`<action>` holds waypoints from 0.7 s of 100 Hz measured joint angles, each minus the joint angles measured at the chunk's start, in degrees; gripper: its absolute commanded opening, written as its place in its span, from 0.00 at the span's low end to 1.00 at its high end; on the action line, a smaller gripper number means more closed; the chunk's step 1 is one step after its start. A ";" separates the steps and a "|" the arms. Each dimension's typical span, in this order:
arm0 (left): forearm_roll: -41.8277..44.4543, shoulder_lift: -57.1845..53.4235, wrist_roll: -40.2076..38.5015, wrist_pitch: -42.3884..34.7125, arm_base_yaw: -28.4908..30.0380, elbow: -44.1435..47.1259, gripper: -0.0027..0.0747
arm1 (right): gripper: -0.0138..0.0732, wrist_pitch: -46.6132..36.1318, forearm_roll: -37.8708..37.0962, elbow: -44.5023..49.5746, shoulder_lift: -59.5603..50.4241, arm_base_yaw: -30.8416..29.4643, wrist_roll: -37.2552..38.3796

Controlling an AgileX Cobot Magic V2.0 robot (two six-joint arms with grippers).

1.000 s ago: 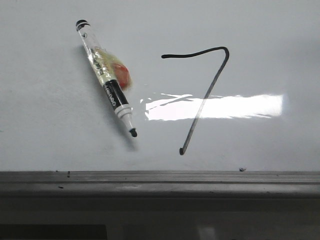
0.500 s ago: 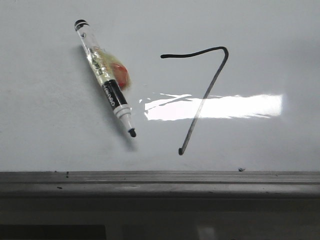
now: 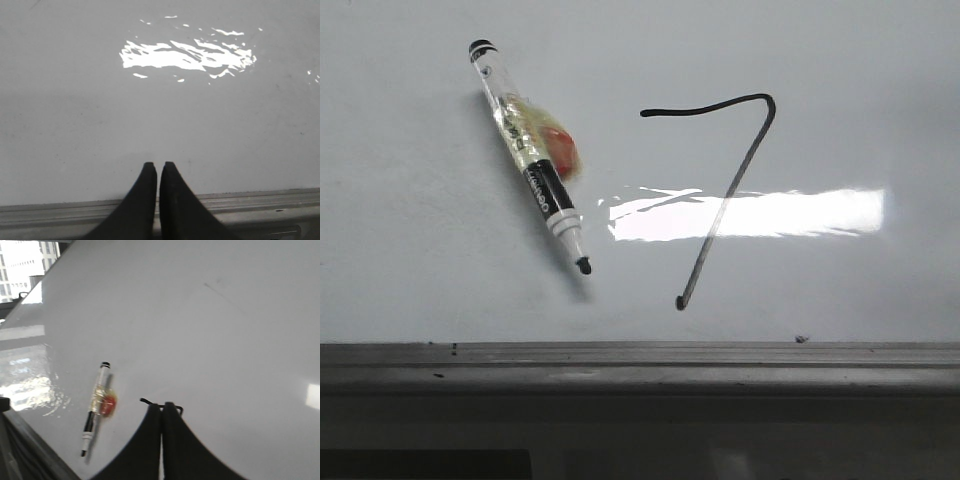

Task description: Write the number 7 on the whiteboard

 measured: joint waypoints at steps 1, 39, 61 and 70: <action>0.00 0.00 0.00 0.00 0.00 0.00 0.01 | 0.08 -0.39 0.00 0.12 0.00 0.00 0.00; 0.00 0.00 0.00 0.00 0.00 0.00 0.01 | 0.08 -3.83 -30.14 11.12 2.38 -10.57 30.61; 0.00 0.00 0.00 0.00 0.00 0.00 0.01 | 0.08 16.63 -68.72 17.32 6.37 -32.69 76.57; -0.09 0.00 0.00 0.00 0.00 0.00 0.01 | 0.08 29.68 -82.48 17.32 6.18 -43.20 91.71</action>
